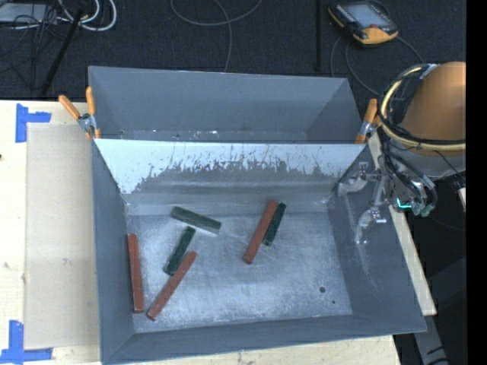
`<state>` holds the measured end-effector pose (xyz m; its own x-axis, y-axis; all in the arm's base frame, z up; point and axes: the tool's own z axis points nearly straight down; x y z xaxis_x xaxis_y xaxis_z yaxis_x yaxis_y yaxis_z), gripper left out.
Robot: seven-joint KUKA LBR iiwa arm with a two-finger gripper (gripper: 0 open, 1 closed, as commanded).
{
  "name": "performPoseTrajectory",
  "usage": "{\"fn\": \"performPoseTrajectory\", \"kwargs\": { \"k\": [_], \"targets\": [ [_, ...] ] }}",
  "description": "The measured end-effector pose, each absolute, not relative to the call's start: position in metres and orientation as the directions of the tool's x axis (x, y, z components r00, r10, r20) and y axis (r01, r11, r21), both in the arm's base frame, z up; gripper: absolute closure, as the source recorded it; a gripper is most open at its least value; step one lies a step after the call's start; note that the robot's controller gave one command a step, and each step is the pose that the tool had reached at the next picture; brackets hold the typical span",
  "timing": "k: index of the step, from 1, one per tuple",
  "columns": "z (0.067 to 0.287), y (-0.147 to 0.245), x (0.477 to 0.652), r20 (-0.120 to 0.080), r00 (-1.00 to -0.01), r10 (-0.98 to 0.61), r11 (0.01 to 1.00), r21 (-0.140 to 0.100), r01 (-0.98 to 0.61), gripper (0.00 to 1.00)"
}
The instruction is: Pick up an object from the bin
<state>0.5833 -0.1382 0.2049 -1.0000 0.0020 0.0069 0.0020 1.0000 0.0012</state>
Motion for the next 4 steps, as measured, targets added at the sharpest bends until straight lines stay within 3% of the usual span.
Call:
{"fn": "performPoseTrajectory", "kwargs": {
  "k": [1,2,3,4],
  "targets": [
    [0.209,-0.137,0.585,0.000,-1.000,-0.002,1.000,0.000,-0.002,1.00],
    [0.209,-0.137,0.585,0.000,-1.000,-0.003,1.000,0.000,-0.003,0.00],
    [0.209,-0.137,0.585,0.000,-1.000,-0.003,1.000,0.000,-0.003,0.00],
    [0.193,-0.134,0.559,0.000,-1.000,-0.018,1.000,0.000,-0.018,0.00]
  ]
}}
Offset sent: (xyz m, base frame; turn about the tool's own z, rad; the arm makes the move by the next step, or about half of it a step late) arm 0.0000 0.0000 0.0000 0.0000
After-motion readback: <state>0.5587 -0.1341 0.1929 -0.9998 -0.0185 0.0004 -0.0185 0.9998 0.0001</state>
